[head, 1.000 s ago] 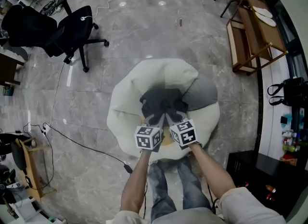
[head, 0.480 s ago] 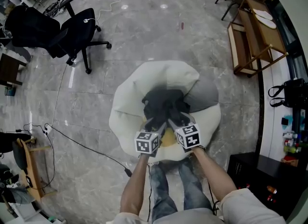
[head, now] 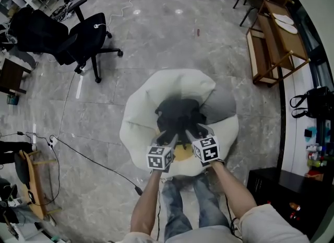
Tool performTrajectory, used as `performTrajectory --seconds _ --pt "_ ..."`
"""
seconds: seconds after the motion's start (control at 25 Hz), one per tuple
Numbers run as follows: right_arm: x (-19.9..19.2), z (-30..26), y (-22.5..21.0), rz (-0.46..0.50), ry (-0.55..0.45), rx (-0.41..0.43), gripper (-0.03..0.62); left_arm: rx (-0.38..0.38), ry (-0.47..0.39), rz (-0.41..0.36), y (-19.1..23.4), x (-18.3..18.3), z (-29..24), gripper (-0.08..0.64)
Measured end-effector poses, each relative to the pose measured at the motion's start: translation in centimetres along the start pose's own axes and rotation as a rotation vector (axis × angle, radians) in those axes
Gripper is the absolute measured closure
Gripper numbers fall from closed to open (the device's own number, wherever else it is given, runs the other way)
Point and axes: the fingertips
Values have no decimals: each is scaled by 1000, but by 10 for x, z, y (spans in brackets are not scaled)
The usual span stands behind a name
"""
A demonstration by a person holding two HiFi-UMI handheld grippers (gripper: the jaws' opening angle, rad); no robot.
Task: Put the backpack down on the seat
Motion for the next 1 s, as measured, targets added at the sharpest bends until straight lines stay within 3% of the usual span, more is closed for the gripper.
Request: performTrajectory --seconds 0.04,0.12,0.2,0.44,0.6,0.88,1.0 --pt "0 2 0 6 -1 -8 387 8 -4 -5 -2 1 1 382" --pt "-2 8 0 7 1 -35 515 17 -16 -11 -7 4 6 494" --pt "-3 14 2 2 0 -38 563 10 -28 -19 -14 7 12 524" --pt "-1 26 22 17 -16 -6 565 -9 -42 -42 -26 10 25 529" --pt "16 47 33 38 -79 -4 565 -10 -89 -81 -39 26 43 529" --pt "83 137 71 129 -307 -8 565 -12 -315 -199 -88 88 126 529" --pt "99 176 94 159 -369 2 565 -13 -384 -207 -111 97 165 529"
Point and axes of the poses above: the fingertips, and each gripper's own axes: z backward along the fingers, y to its left, x out of its top, and after that the axes turned 9 degrees about y, right-handed
